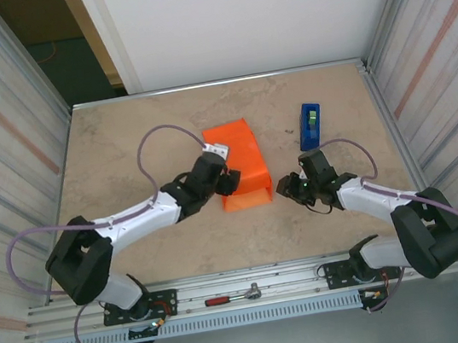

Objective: Wrap the gift box in paper

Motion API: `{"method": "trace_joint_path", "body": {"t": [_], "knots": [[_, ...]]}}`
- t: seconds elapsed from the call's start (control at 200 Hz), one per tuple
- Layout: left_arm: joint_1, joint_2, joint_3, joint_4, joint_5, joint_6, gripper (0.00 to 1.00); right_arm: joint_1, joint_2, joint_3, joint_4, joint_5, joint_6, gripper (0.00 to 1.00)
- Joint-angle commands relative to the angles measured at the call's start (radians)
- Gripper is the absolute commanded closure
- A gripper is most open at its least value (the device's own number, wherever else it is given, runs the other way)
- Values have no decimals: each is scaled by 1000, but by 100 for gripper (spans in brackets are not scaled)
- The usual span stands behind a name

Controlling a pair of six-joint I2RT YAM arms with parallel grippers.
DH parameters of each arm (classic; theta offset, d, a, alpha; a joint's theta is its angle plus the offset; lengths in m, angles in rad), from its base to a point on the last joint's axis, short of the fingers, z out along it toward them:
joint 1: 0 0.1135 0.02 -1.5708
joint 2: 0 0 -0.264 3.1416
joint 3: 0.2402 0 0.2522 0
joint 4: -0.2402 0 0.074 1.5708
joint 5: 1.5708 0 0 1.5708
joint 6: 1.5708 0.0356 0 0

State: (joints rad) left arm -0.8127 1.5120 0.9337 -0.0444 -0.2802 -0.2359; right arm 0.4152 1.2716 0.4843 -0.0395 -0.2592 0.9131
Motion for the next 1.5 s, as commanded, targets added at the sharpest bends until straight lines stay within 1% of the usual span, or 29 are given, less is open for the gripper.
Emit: {"method": "trace_joint_path", "body": {"t": [0.0,0.12,0.19,0.271,0.391,0.441,0.646,0.827,0.922,1.057,1.137,1.198,1.268,1.363,1.493], "knots": [[51,21,83,-65,142,86,25,-14,-2,-16,-26,34,-40,75],[79,93,196,-179,201,197,25,-21,20,-9,-28,34,-67,92],[87,131,256,-240,210,237,26,-20,34,-1,-24,28,-77,100],[92,175,317,-293,217,274,29,-20,47,4,-15,23,-78,100],[92,214,345,-307,256,310,41,-19,66,15,-1,11,-78,100],[92,229,351,-317,266,316,43,-17,75,21,5,8,-79,100],[93,278,335,-313,245,333,43,12,129,55,25,4,-85,100],[93,283,304,-294,238,336,42,68,176,108,24,8,-80,100],[94,283,291,-282,239,330,42,82,151,116,-4,41,-76,100],[95,283,283,-276,243,328,42,84,80,104,-97,103,-66,100],[94,284,280,-270,245,327,42,84,27,80,-115,123,-56,83],[95,282,277,-267,248,328,41,85,-4,71,-118,123,-51,75],[94,270,277,-264,248,329,38,90,-29,66,-124,123,-49,65],[95,232,286,-267,252,350,30,97,-49,70,-137,124,-52,58],[102,188,318,-299,318,416,22,98,-52,72,-134,121,-50,56]]}}
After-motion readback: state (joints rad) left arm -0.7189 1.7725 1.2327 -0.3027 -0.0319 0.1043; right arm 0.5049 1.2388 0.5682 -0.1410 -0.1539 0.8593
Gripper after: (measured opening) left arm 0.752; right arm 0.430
